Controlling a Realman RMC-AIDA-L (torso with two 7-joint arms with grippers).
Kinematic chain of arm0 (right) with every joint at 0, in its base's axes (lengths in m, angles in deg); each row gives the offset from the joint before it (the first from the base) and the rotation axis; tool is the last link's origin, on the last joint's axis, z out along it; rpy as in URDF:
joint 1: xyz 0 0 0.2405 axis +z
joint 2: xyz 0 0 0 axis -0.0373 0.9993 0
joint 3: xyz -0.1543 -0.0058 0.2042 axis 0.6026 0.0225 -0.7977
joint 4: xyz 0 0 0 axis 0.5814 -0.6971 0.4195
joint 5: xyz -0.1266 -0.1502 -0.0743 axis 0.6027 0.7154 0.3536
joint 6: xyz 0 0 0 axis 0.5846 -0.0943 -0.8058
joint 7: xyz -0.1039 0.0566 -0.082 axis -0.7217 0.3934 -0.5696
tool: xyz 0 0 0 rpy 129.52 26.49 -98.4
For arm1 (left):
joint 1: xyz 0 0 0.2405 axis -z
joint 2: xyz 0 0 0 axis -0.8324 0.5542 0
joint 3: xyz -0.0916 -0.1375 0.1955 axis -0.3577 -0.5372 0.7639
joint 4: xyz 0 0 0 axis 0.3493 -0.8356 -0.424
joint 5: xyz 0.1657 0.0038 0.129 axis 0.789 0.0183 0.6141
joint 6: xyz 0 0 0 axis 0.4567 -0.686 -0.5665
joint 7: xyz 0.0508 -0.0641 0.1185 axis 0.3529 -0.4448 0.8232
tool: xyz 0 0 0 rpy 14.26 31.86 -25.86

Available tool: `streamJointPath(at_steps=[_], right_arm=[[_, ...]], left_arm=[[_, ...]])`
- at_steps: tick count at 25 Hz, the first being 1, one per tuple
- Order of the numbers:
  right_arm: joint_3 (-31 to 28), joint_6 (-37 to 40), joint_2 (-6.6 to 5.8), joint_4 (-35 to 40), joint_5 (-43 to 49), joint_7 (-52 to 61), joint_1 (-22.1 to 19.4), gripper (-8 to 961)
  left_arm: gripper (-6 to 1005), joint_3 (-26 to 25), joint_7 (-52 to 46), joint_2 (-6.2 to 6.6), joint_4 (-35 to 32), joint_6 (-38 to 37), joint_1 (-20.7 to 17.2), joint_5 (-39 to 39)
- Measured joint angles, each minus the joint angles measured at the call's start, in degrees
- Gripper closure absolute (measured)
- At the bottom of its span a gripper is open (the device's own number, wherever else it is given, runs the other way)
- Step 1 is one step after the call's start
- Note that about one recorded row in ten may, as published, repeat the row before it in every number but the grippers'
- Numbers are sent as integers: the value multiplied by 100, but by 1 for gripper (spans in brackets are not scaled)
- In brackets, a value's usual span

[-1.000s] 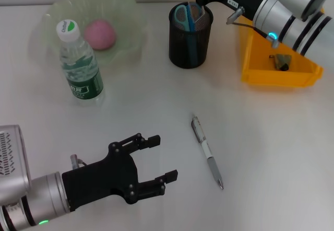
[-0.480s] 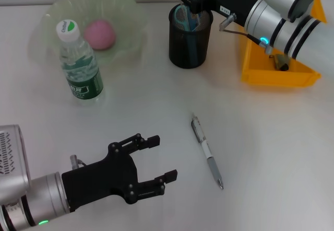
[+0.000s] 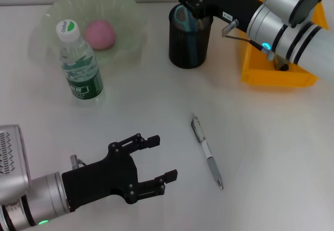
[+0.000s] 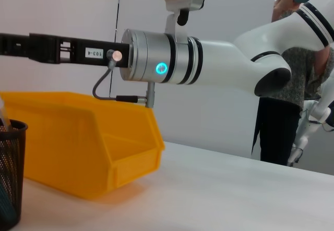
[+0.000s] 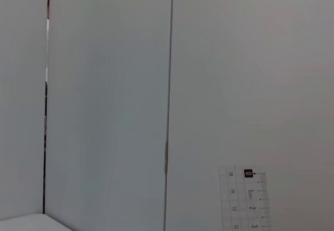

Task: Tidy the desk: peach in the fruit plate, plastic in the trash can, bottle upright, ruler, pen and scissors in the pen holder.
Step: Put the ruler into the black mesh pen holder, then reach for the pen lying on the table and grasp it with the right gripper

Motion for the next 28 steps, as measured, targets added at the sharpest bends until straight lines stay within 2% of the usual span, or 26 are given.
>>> streamJointPath(at_steps=[11,20,23,28], right_arm=[[1,49,0,-18,0,-35,-123,534],[20,441,0,35,0,-37,-355,529],[41,507,0,44,2,-34,-393,491],[-50,1560,-2,270,8,208,-838,448]], left_arm=[[198,0,0,0,-26,1,1,0],[198,0,20,0,-34,2,-7,0],[198,0,25,0,-36,2,-7,0],[198,0,27,-1,-38,-3,-5,-1]])
